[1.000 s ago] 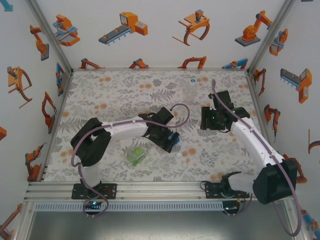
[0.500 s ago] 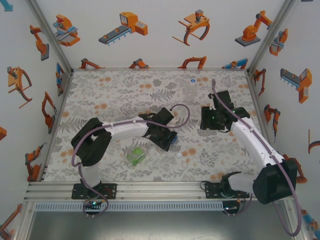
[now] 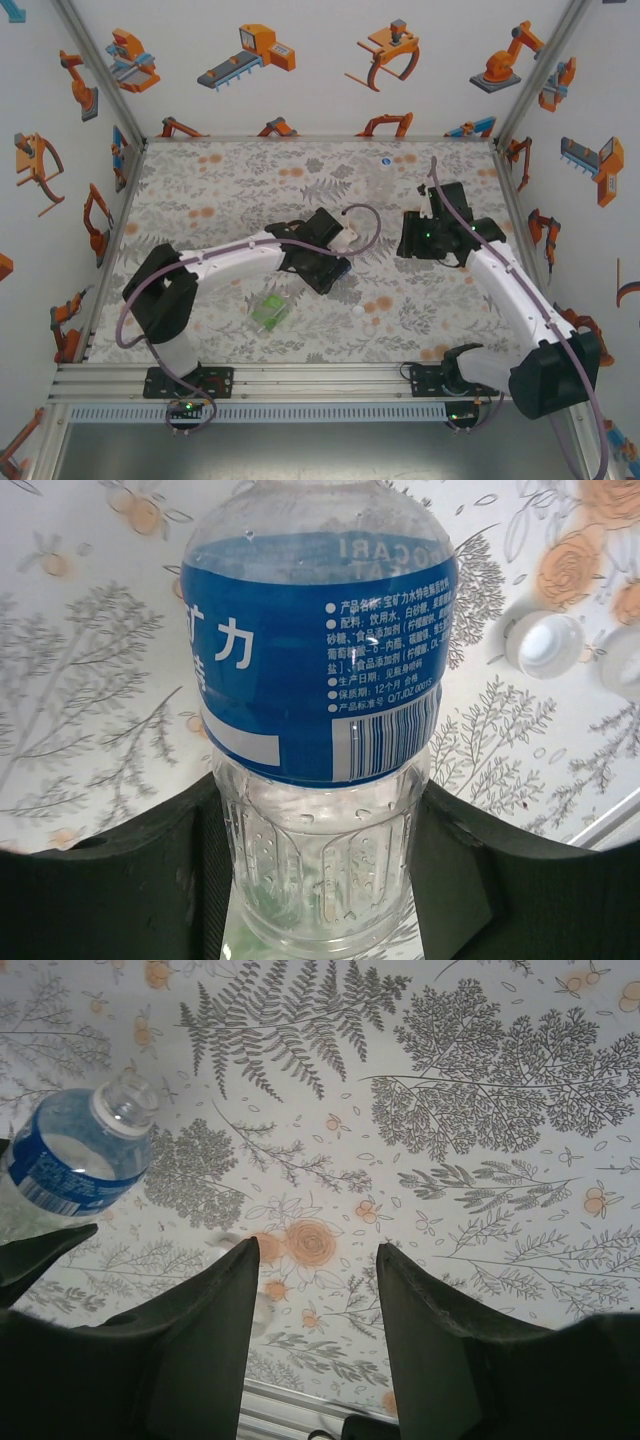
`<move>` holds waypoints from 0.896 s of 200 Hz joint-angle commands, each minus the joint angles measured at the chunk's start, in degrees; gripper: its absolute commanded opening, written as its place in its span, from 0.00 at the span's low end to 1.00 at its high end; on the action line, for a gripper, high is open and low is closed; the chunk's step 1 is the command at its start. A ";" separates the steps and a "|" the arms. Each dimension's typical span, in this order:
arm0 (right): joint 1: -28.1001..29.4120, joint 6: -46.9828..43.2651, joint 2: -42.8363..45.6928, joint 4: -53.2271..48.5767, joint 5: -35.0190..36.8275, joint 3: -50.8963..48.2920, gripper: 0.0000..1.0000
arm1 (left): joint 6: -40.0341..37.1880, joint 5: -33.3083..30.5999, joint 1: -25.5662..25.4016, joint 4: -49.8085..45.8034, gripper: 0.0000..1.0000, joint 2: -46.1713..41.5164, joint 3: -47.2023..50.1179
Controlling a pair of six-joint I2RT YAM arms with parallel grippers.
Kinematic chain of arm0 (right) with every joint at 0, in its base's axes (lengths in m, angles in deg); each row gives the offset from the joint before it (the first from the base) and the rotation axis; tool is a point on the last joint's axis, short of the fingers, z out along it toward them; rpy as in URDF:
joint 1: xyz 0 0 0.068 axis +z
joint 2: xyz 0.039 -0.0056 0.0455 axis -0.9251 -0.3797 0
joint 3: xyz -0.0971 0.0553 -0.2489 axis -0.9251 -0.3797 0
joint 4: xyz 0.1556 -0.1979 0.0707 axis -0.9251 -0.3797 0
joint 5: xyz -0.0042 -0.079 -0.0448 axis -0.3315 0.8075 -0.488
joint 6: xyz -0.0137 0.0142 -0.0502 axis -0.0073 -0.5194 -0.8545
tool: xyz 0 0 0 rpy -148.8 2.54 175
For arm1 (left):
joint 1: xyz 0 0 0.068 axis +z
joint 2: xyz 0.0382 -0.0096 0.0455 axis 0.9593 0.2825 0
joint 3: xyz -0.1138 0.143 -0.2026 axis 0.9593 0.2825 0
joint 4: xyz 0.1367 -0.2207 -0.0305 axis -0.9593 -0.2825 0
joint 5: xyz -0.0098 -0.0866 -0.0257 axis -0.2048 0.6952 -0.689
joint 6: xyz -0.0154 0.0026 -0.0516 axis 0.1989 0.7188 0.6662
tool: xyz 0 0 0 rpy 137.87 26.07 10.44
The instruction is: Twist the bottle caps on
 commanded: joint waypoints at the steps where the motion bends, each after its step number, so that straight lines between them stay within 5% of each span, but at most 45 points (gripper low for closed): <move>1: 1.60 2.80 1.16 -0.89 -1.43 -0.96 0.47 | -5.60 -0.91 0.91 -2.77 0.21 -5.09 -2.05; 21: 4.09 3.71 1.31 -1.10 -0.47 -1.45 0.46 | -7.98 -0.75 2.01 -4.56 0.09 -8.10 -2.32; 76: 12.83 9.65 -1.83 -0.54 1.66 -3.15 0.44 | -9.72 5.19 9.75 -10.17 0.00 -15.57 -2.89; 179: 30.71 16.33 -15.01 1.75 13.14 -2.73 0.52 | -10.65 -0.52 23.02 -1.61 0.00 -32.67 11.12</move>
